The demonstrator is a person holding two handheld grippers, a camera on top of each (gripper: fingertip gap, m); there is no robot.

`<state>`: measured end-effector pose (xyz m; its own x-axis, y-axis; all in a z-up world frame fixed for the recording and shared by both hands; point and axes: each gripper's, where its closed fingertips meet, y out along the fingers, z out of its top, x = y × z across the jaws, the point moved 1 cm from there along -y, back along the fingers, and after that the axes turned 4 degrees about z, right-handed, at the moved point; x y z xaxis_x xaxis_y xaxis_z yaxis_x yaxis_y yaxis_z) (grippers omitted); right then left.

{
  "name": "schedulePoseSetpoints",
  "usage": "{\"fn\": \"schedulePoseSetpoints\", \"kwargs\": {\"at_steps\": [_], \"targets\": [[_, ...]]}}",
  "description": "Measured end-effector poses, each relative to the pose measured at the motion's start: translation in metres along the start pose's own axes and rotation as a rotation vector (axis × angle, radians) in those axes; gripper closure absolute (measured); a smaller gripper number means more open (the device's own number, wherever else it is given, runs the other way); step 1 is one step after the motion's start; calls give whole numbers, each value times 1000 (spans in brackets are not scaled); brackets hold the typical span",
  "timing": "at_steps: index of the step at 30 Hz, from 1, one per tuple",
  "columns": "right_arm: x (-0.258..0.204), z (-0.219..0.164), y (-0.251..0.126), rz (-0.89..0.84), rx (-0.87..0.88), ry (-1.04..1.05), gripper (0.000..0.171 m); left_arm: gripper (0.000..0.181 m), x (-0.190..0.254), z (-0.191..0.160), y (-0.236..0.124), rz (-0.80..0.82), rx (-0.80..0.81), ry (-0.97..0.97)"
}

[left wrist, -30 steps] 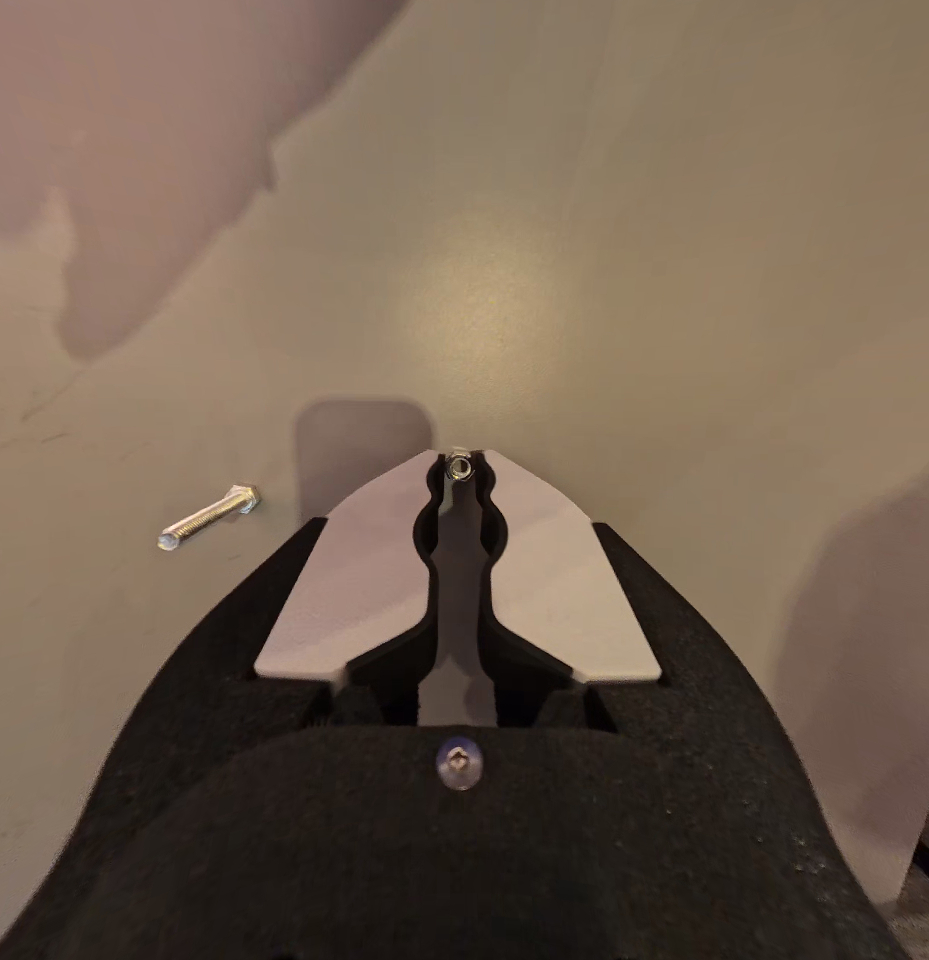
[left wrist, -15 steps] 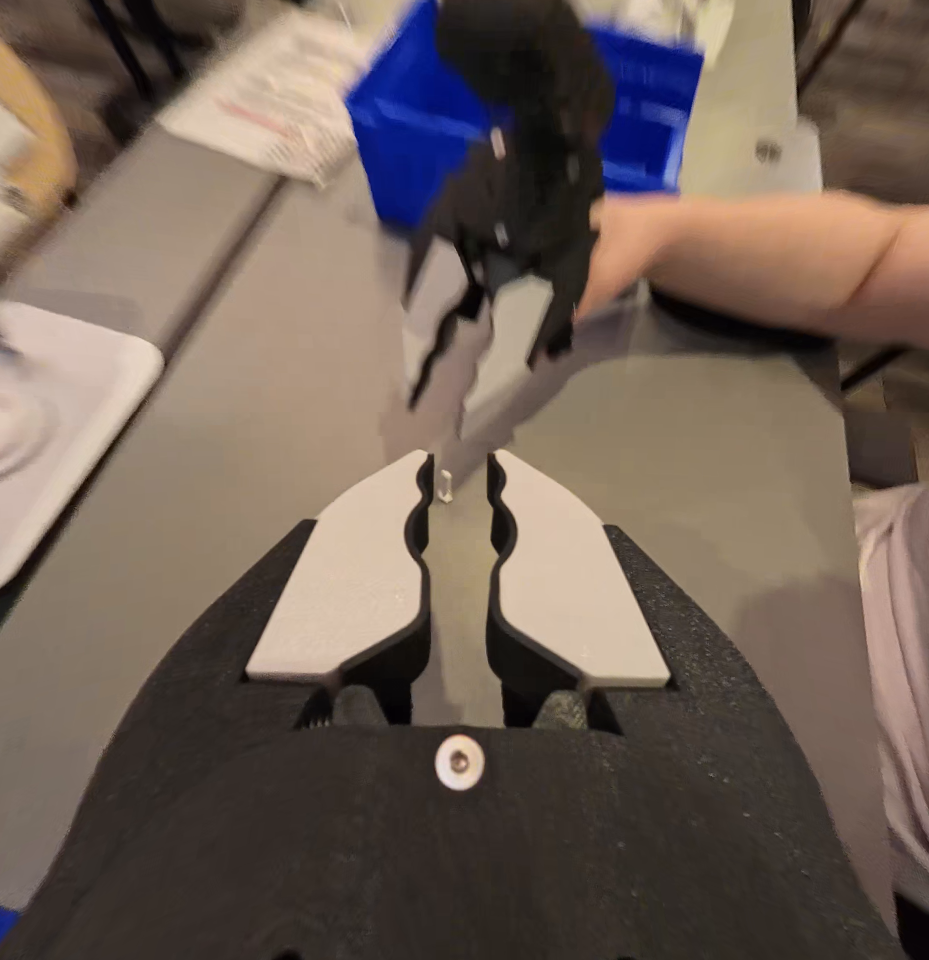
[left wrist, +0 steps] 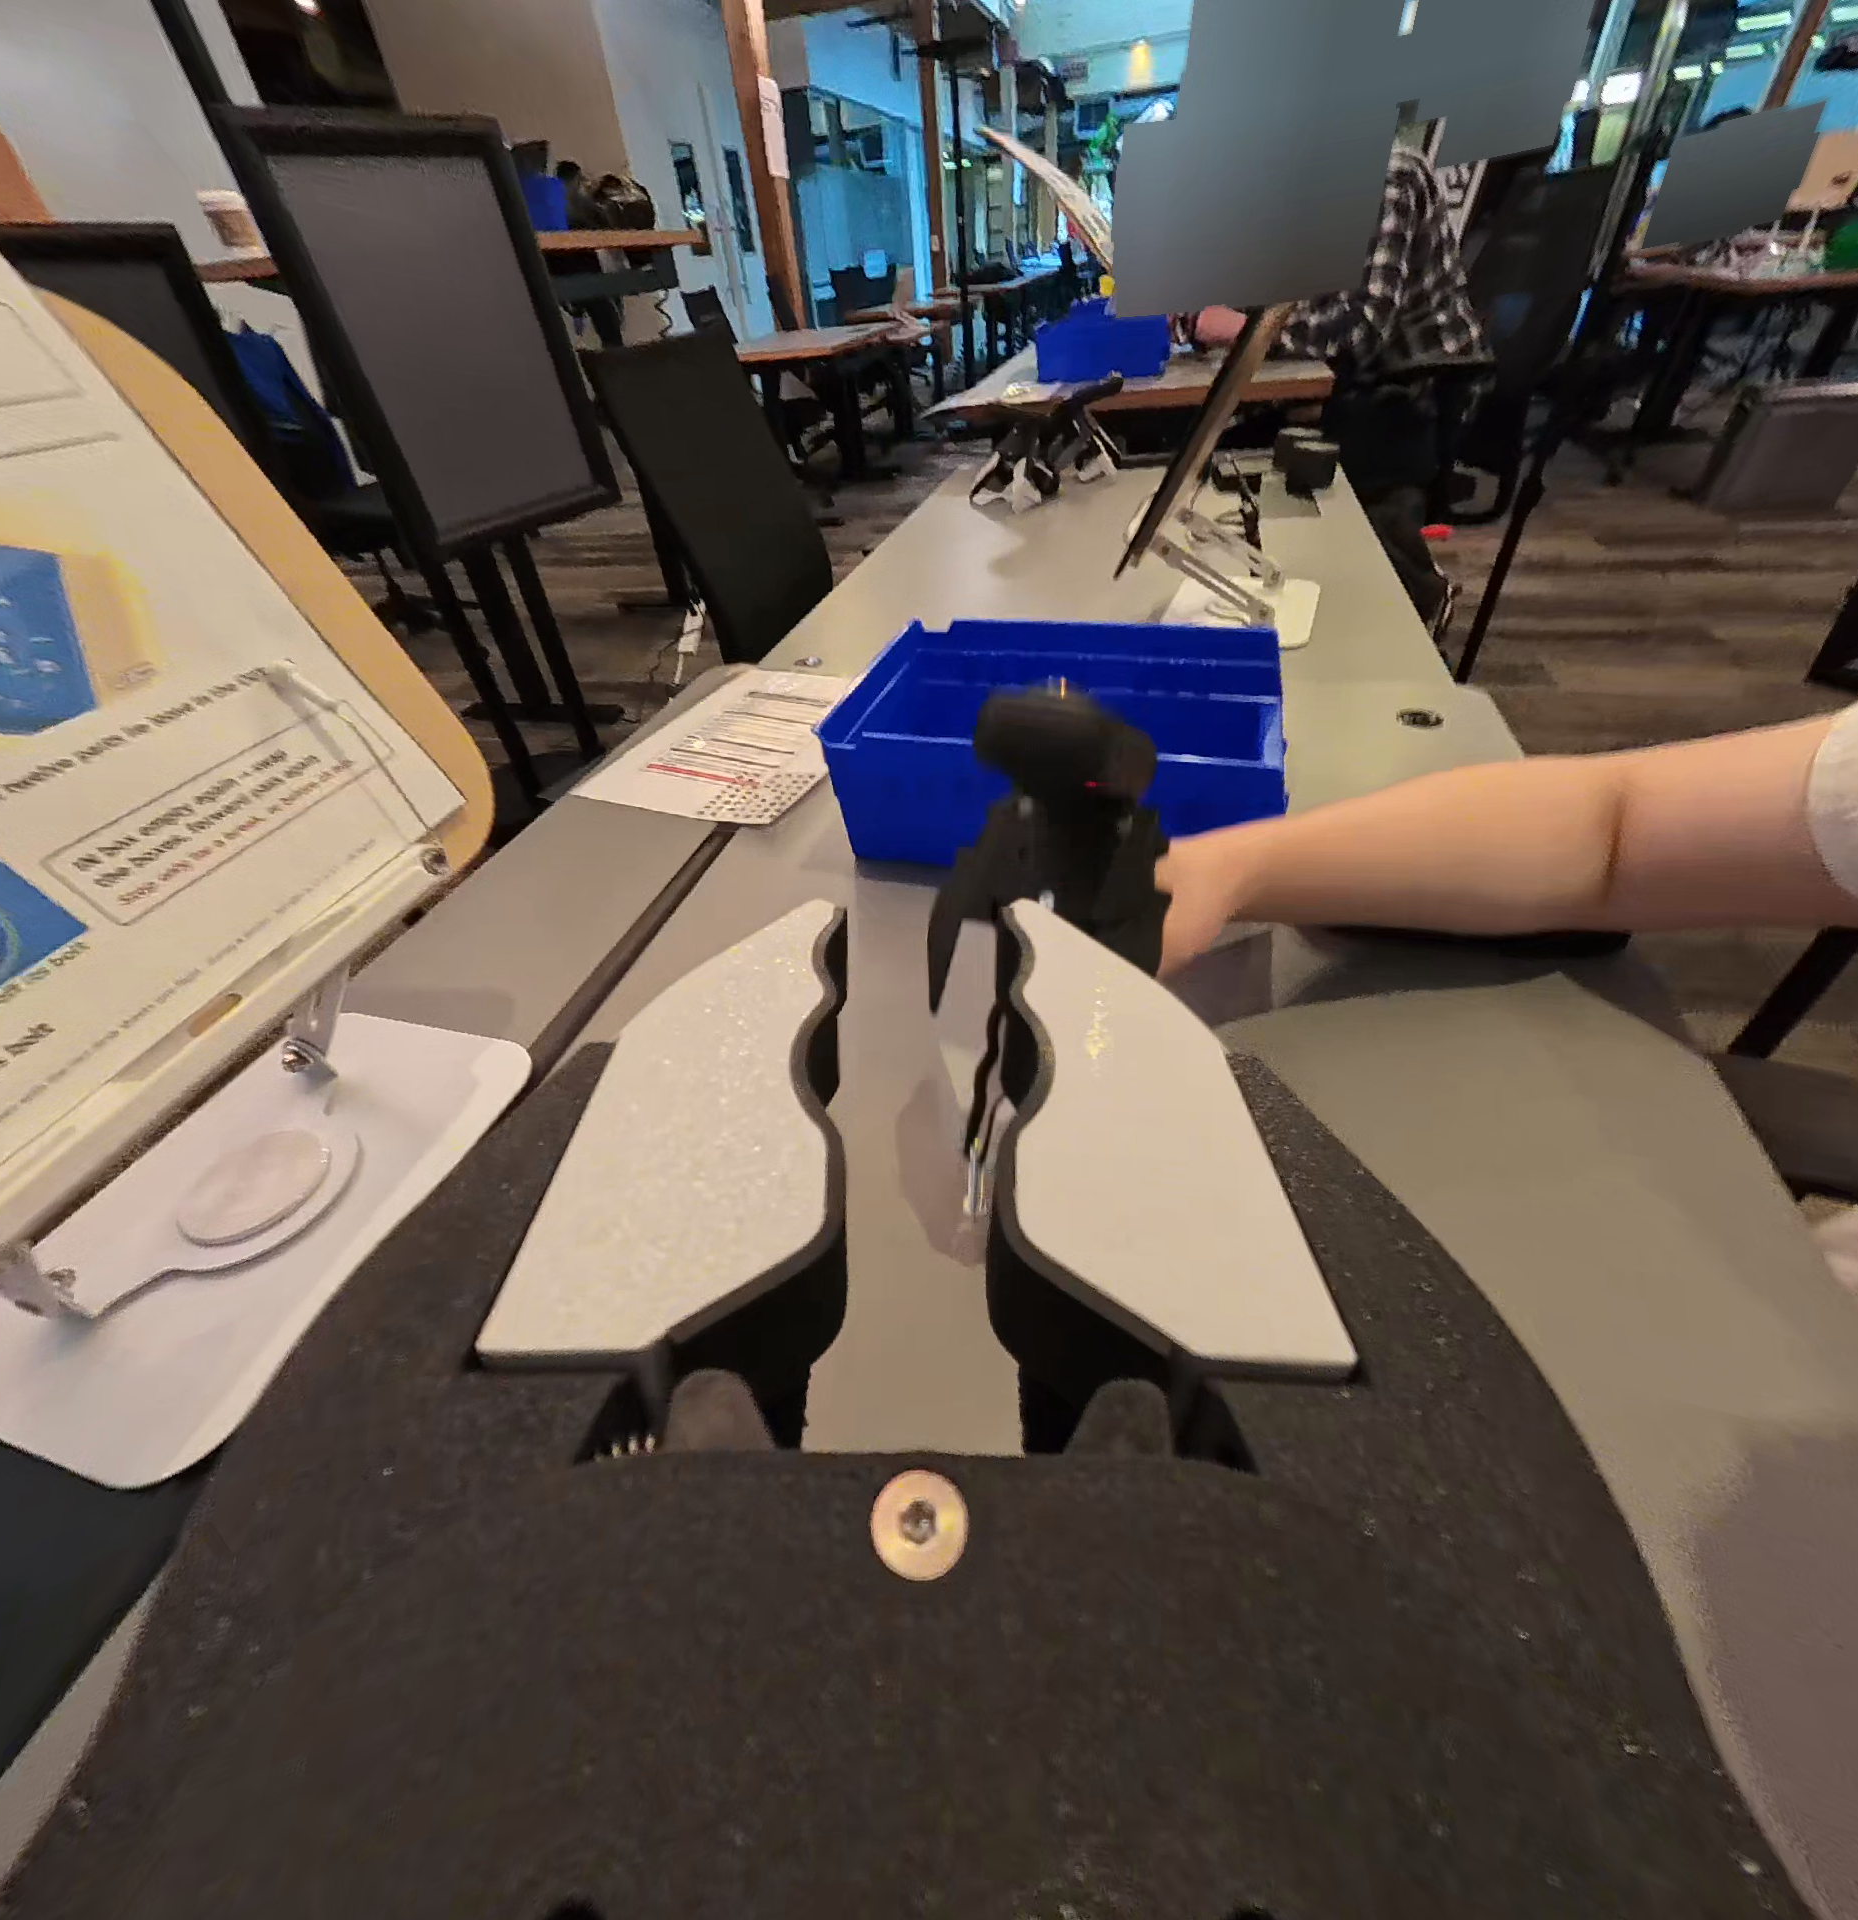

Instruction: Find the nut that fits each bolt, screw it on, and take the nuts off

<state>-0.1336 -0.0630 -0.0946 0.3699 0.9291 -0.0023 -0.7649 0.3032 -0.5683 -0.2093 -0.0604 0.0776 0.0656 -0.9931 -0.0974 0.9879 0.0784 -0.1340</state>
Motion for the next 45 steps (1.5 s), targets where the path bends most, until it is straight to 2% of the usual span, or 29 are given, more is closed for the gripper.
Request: {"fn": "schedulePoseSetpoints", "kwargs": {"at_steps": [6, 11, 19, 23, 28, 45], "targets": [[-8, 62, -63, 59, 274, 102, 166, 159, 21, -58, 50, -142, -135, -31], [-17, 82, -91, 67, 322, 82, 166, 157, 46, -69, 77, -191, -138, -13], [-34, 90, -90, 83, 298, -4, 166, 154, 62, -67, 87, -185, -132, 34], [-38, 94, -89, 68, 297, -35, 166, 156, 62, -76, 91, -144, -178, 130], [-41, 96, -90, 72, 298, -42, 166, 158, 63, -79, 95, -131, -188, 128], [-44, 97, -89, 70, 291, -61, 166, 177, 62, -74, 96, -113, -156, 139]]}}
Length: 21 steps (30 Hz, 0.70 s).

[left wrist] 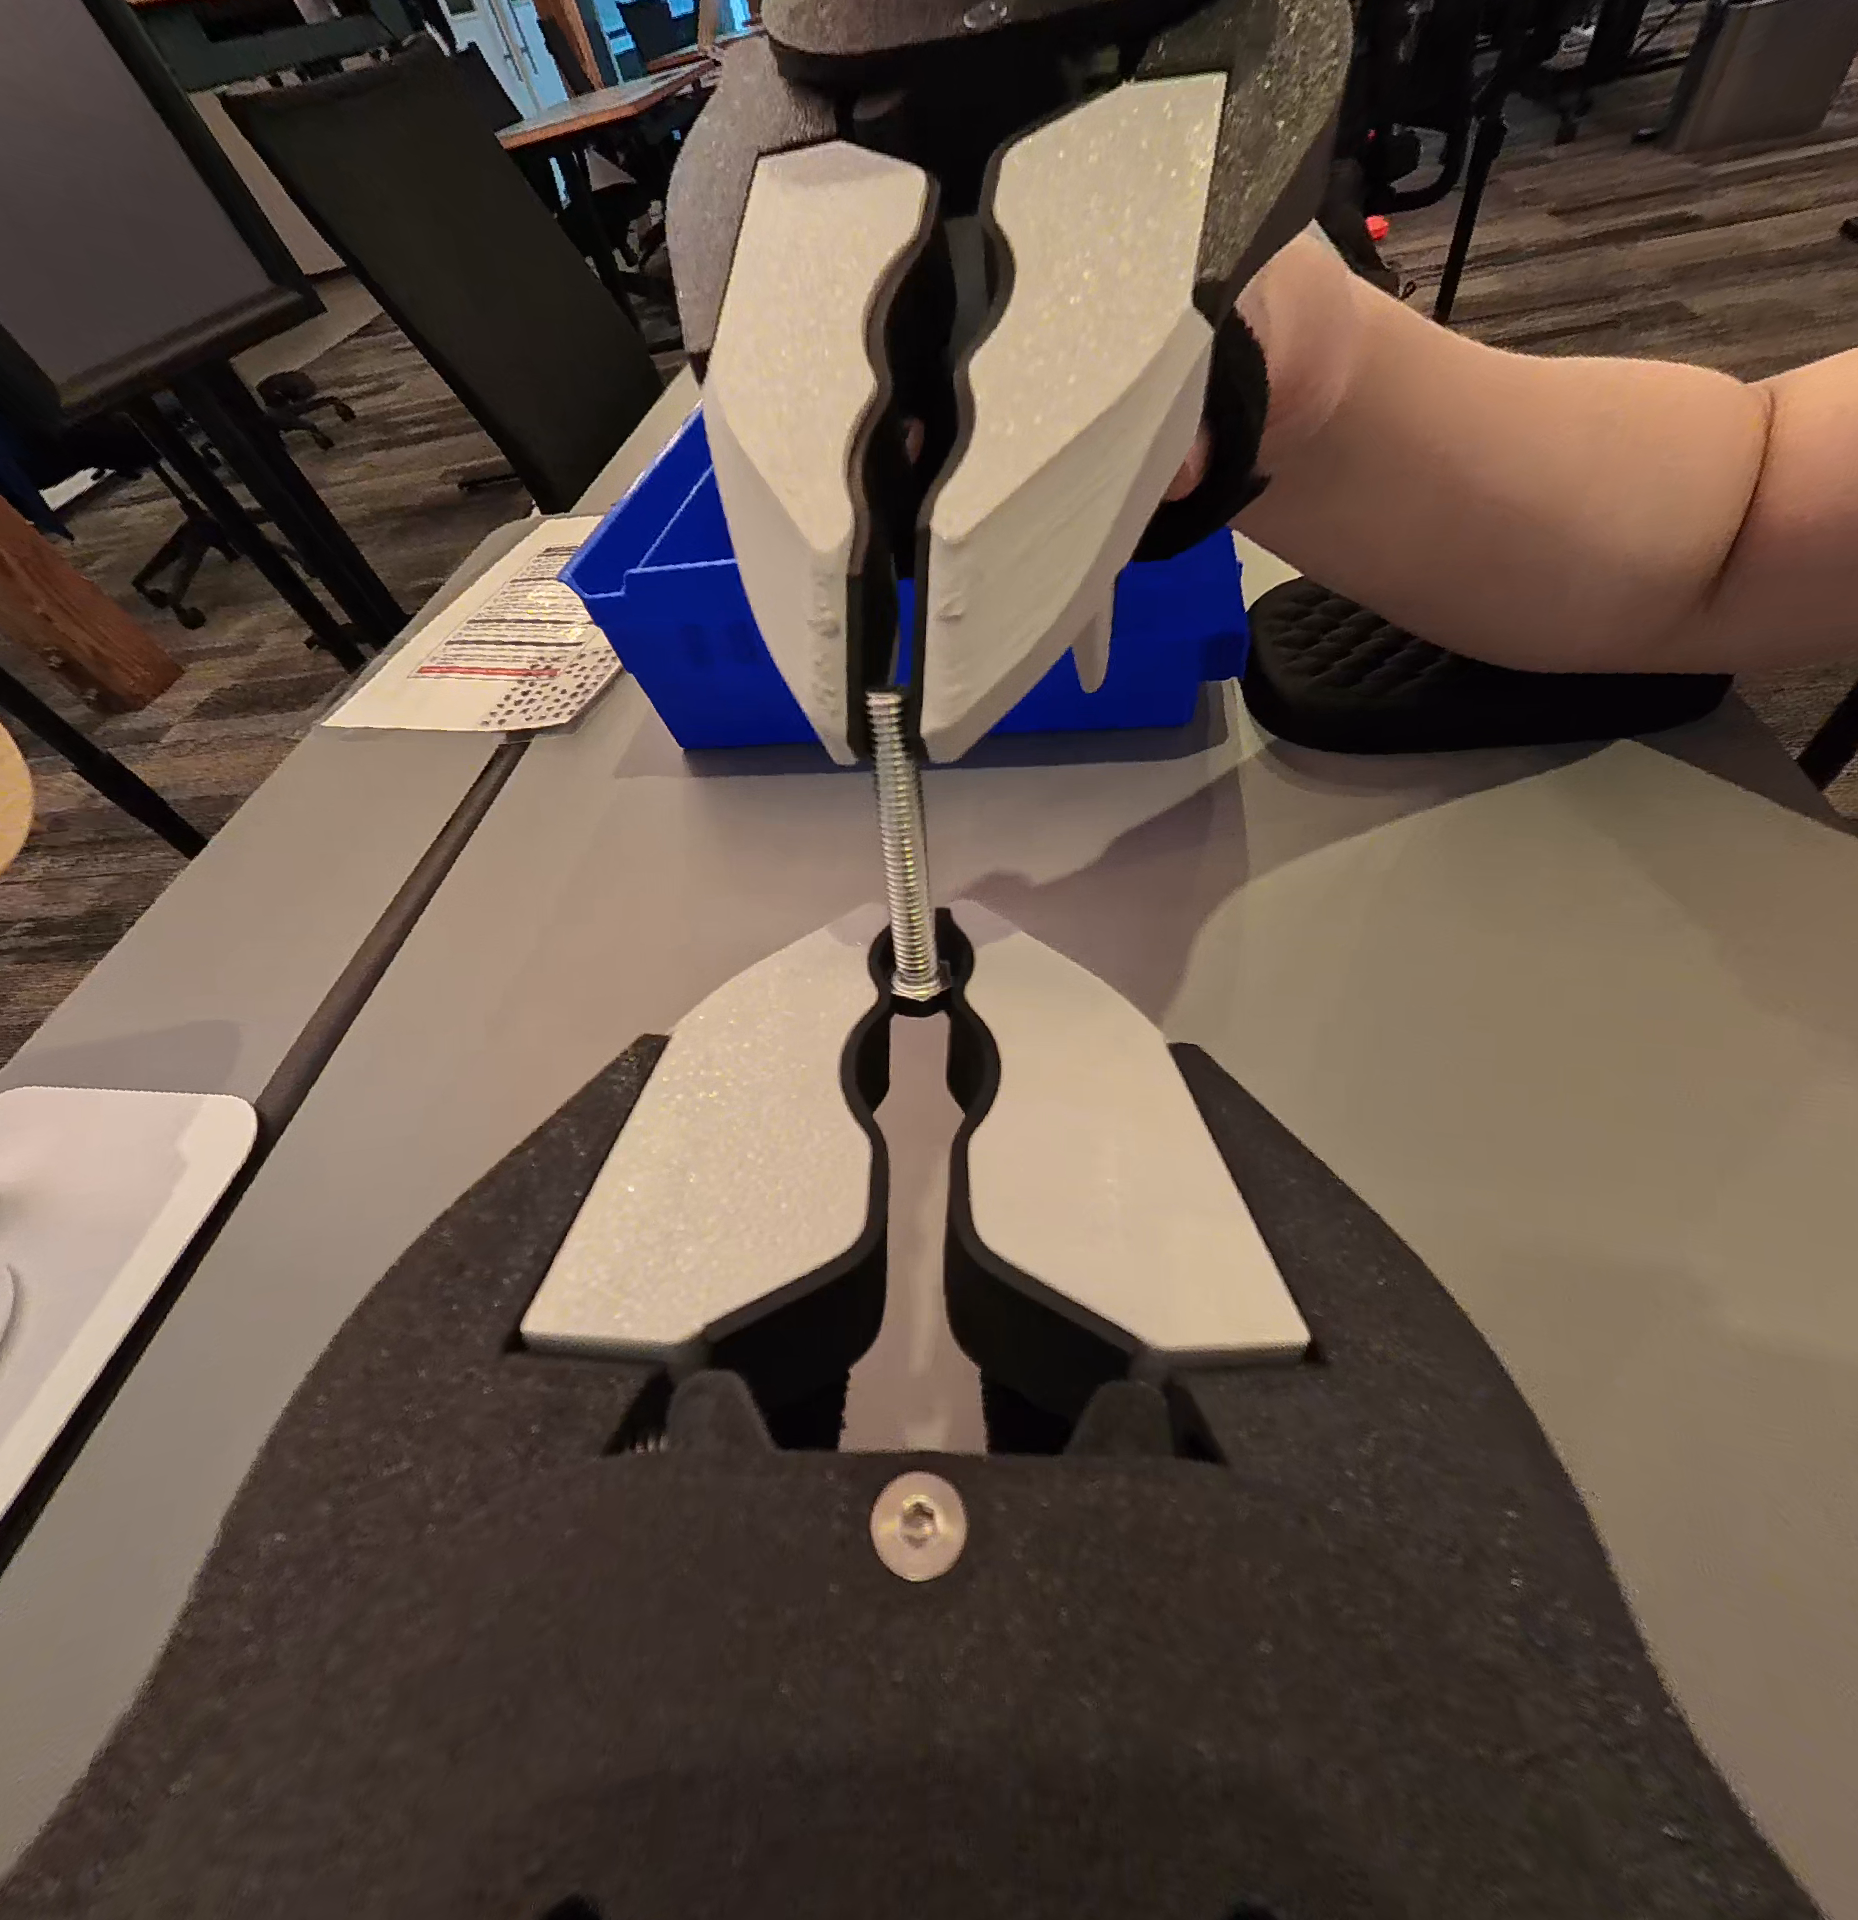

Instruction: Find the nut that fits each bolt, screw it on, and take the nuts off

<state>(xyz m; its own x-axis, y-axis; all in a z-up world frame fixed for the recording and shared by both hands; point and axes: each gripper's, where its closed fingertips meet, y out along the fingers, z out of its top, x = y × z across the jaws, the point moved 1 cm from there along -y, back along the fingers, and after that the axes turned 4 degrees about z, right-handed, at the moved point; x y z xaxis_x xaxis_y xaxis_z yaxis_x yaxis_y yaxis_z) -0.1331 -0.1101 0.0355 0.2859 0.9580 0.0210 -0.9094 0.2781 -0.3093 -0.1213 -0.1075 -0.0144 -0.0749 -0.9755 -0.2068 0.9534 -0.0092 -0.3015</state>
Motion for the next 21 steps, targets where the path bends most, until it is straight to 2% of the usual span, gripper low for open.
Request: {"fn": "schedulePoseSetpoints", "kwargs": {"at_steps": [8, 11, 14, 16, 21], "targets": [[0, 2, -1, -3, 12, -1, 166, 177, -1, 2, -1, 6, 8, -14], [3, 10, -7, -34, 42, -12, 142, 178, -6, 5, -4, 18, 25, -26], [-10, 14, -15, 29, 45, -64, 149, 178, -24, 7, -18, 79, 32, -30], [-18, -8, -12, 80, -96, -77, 150, 178, -40, 8, -33, 126, 39, -42], [-37, -97, 19, 233, -528, -200, 152, 178, -70, 17, -71, 209, 91, -89]]}}
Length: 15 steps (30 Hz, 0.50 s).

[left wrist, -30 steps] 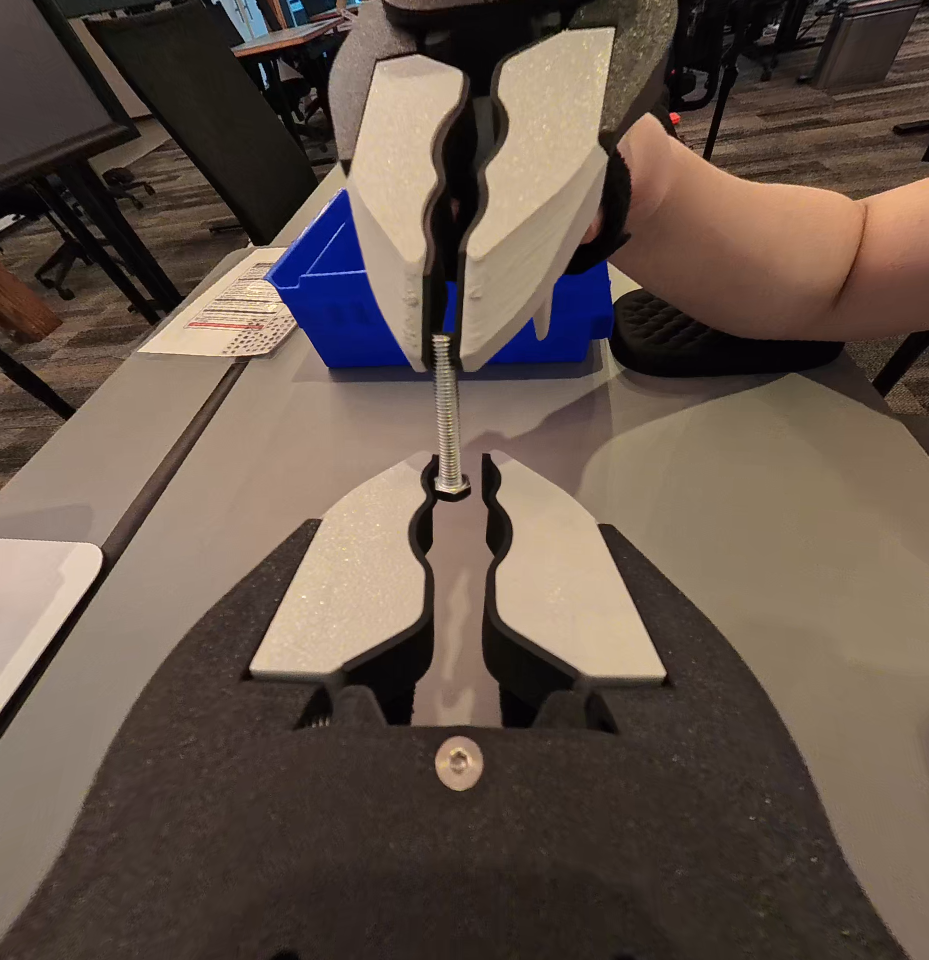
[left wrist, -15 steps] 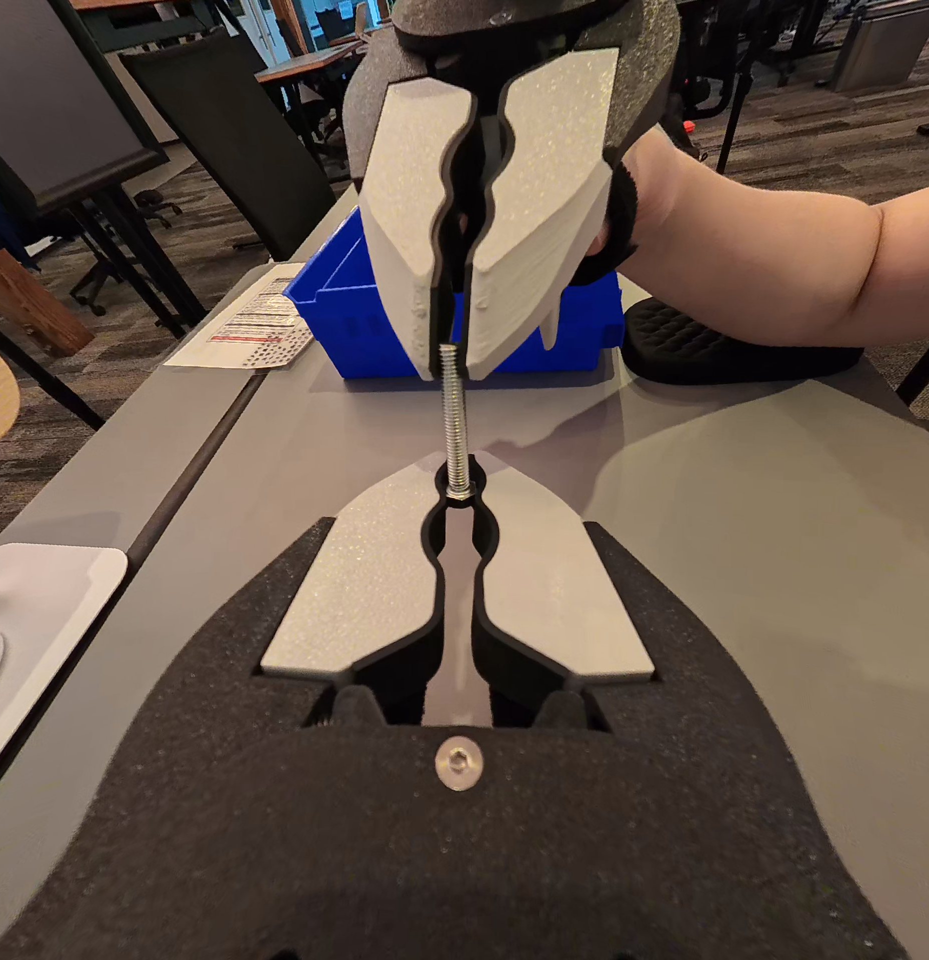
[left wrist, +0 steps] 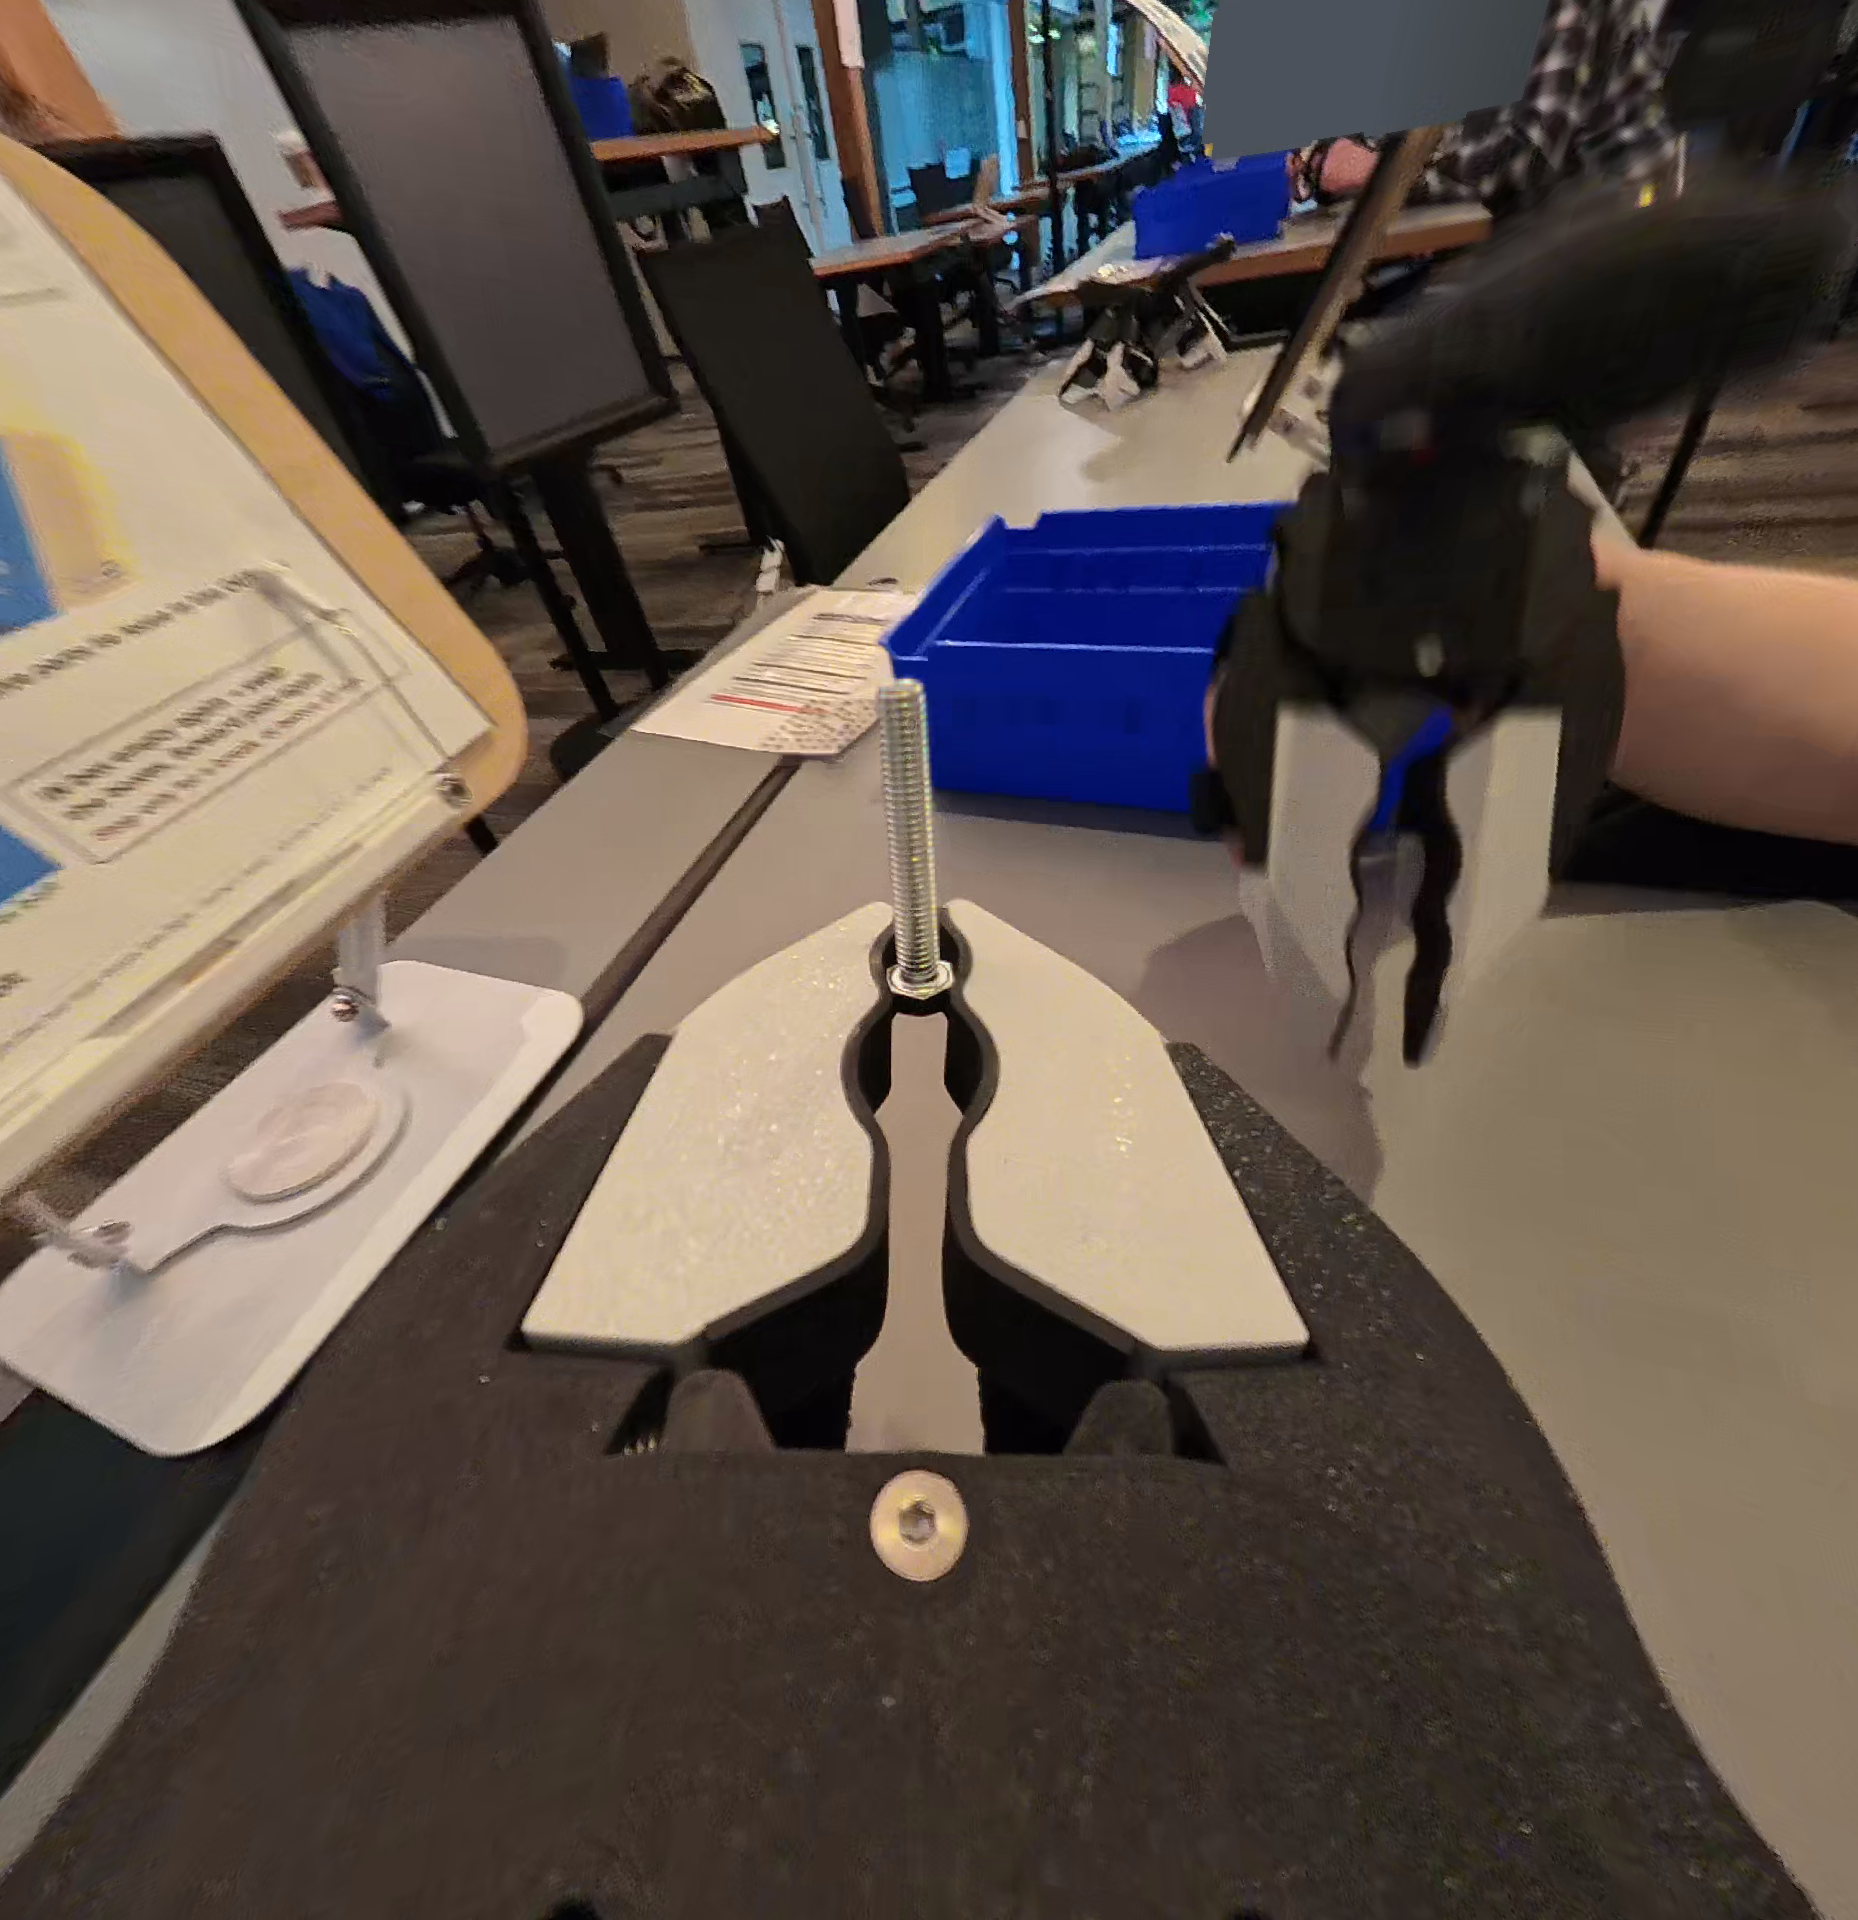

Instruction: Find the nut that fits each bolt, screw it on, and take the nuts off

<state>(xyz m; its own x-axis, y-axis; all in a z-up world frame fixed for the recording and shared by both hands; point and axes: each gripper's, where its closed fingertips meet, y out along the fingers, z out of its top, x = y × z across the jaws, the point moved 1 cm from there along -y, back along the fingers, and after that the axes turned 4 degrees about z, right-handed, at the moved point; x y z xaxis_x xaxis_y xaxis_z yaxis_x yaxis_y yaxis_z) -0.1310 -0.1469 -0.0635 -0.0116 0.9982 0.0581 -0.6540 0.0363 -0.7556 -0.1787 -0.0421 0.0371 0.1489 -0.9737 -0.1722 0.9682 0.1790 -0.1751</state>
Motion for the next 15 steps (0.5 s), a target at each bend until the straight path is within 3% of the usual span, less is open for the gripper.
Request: {"fn": "schedulePoseSetpoints", "kwargs": {"at_steps": [5, 15], "targets": [[-9, -31, 52, 122, -134, -45, 153, 178, -12, 13, -20, 21, 38, 0], [-2, -45, 65, 130, -147, -104, 149, 177, -3, 7, -14, -27, 3, -7]]}}
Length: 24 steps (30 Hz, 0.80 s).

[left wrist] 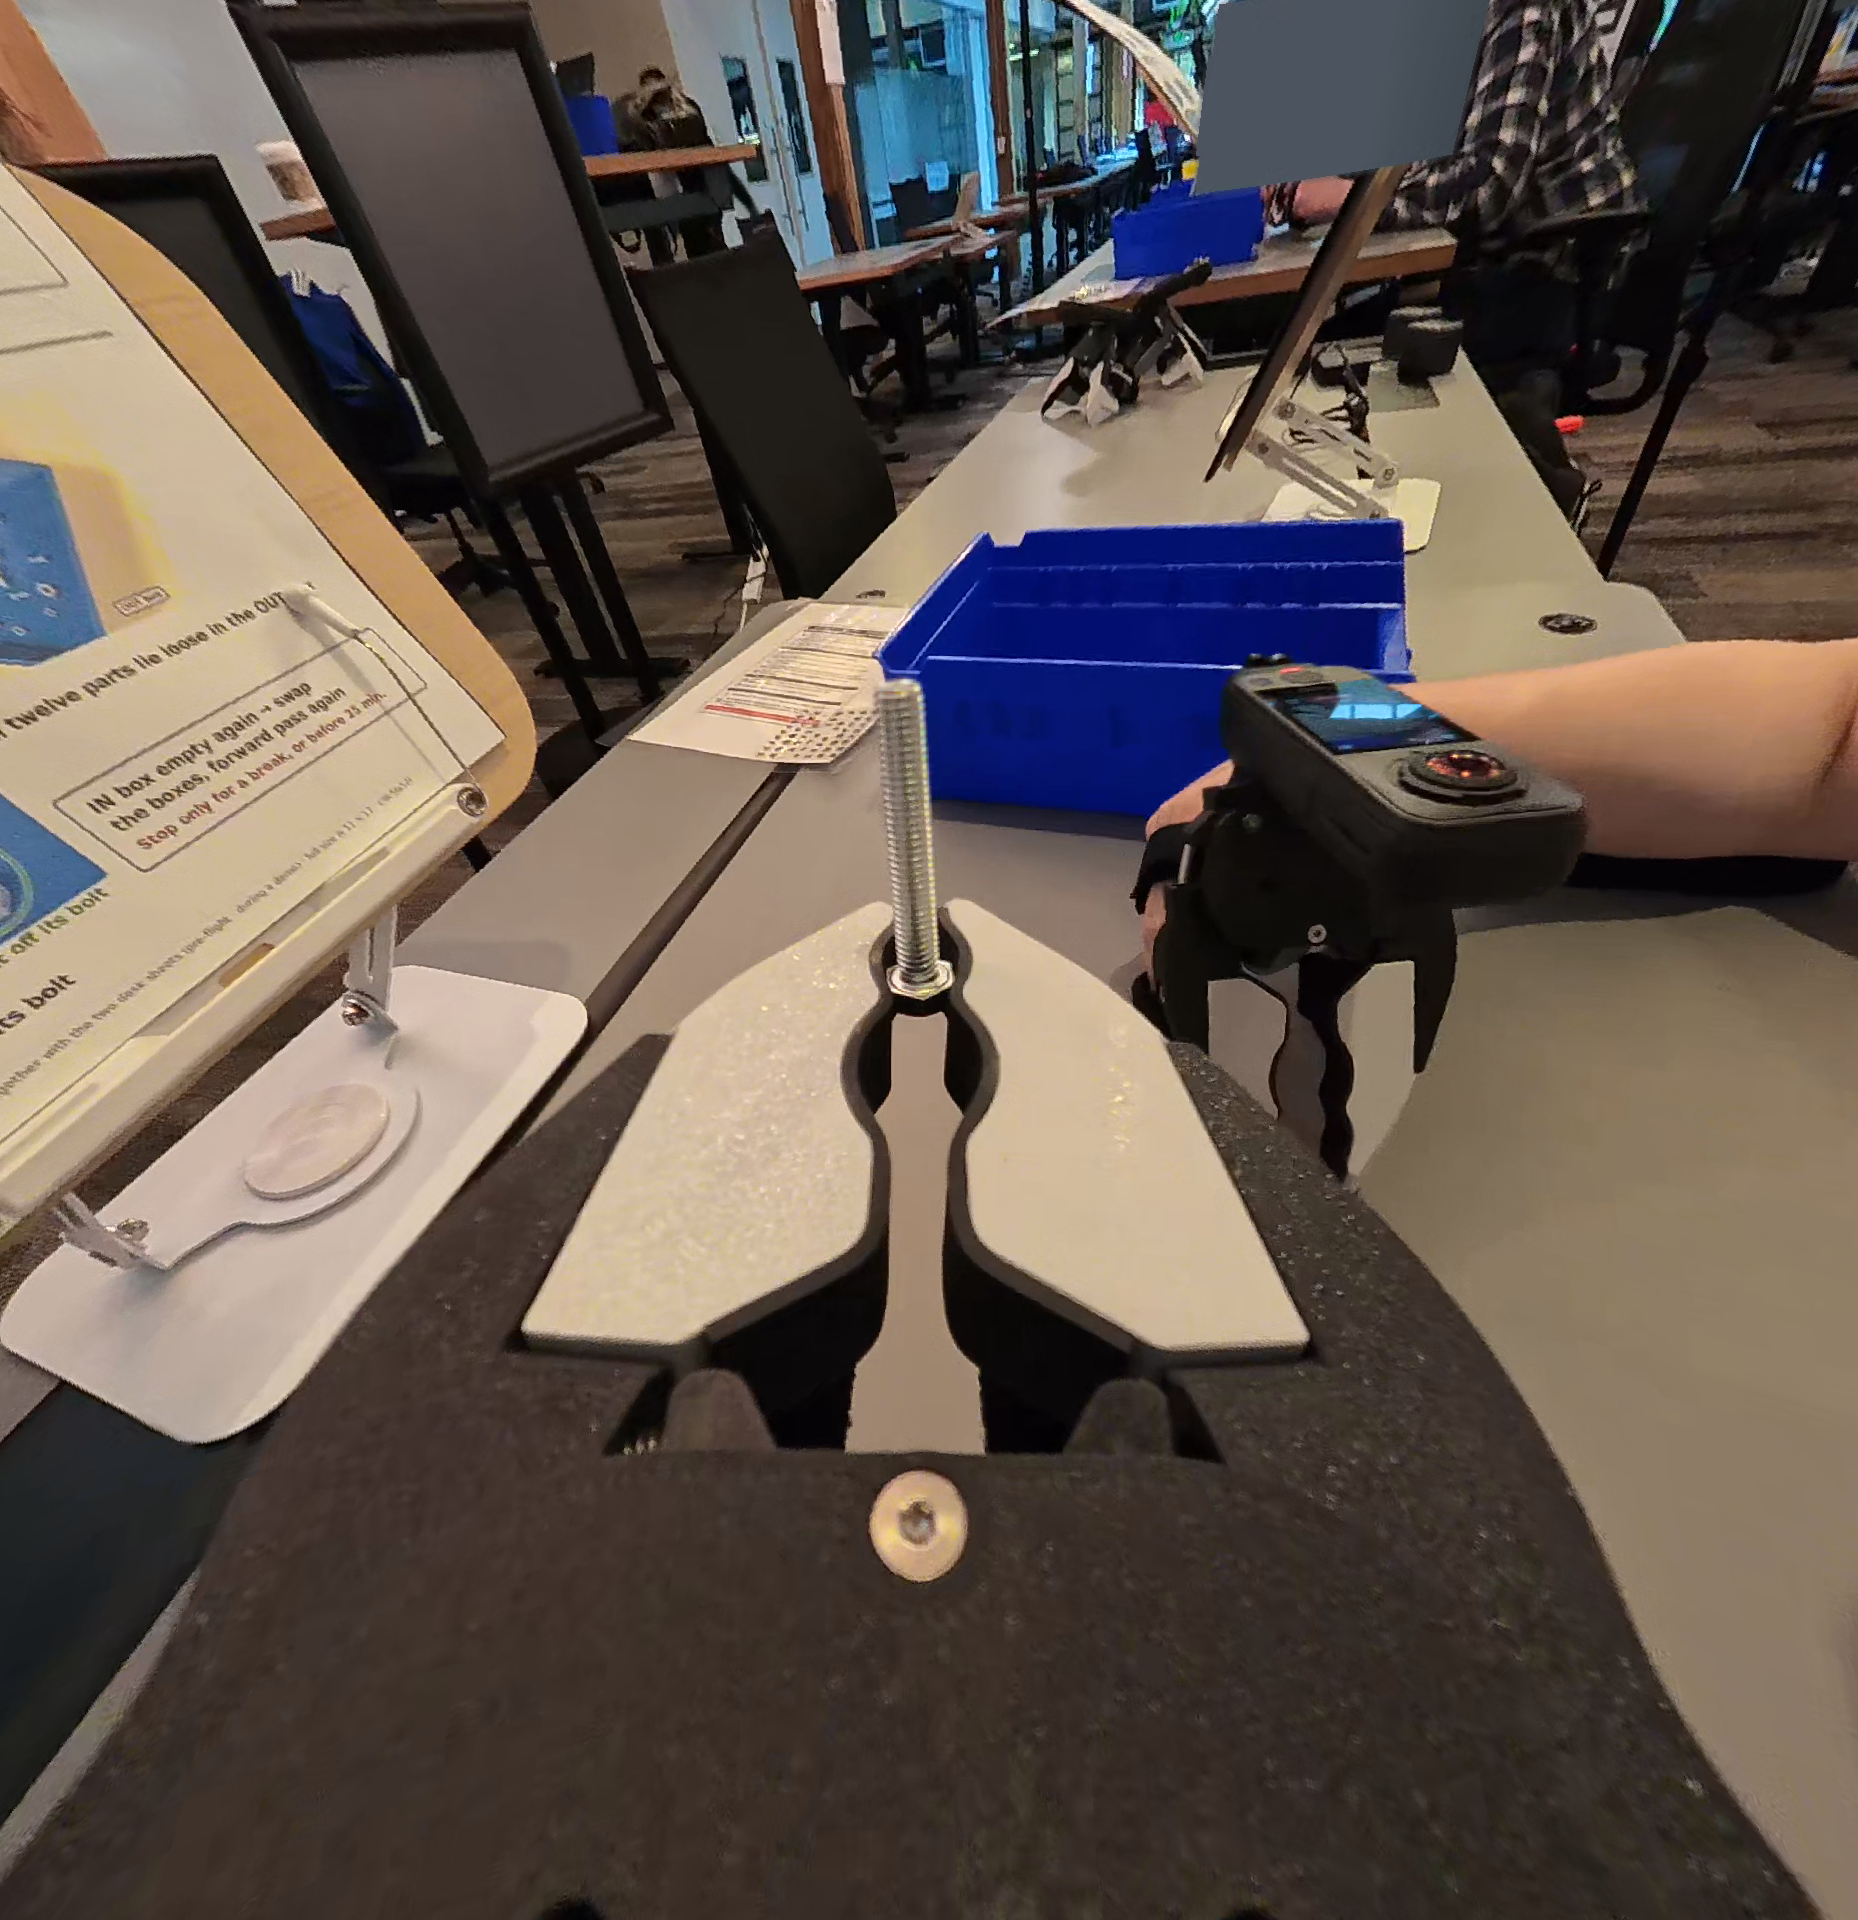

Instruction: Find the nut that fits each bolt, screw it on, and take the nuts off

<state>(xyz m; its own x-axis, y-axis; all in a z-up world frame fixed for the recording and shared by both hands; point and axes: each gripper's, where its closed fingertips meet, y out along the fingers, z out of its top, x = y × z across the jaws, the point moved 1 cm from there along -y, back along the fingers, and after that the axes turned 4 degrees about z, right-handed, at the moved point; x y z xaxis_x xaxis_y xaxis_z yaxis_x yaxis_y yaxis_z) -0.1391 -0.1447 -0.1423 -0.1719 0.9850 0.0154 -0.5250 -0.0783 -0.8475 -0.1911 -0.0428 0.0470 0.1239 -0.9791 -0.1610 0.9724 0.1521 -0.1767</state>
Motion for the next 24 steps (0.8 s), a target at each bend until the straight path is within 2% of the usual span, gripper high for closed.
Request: {"fn": "schedulePoseSetpoints", "kwargs": {"at_steps": [12, 19, 21, 24], "targets": [[4, -3, 8, 23, -7, 3, 160, 178, 11, -4, 7, -56, -34, -3], [5, -3, 6, 52, 25, 82, 161, 177, 14, -6, 9, -64, -44, -3], [10, 10, -10, 8, 87, 90, 161, 177, 12, -10, 12, -54, -55, -8], [15, 61, -72, -131, 333, 65, 161, 178, 12, -24, 22, -57, -89, -41]]}}
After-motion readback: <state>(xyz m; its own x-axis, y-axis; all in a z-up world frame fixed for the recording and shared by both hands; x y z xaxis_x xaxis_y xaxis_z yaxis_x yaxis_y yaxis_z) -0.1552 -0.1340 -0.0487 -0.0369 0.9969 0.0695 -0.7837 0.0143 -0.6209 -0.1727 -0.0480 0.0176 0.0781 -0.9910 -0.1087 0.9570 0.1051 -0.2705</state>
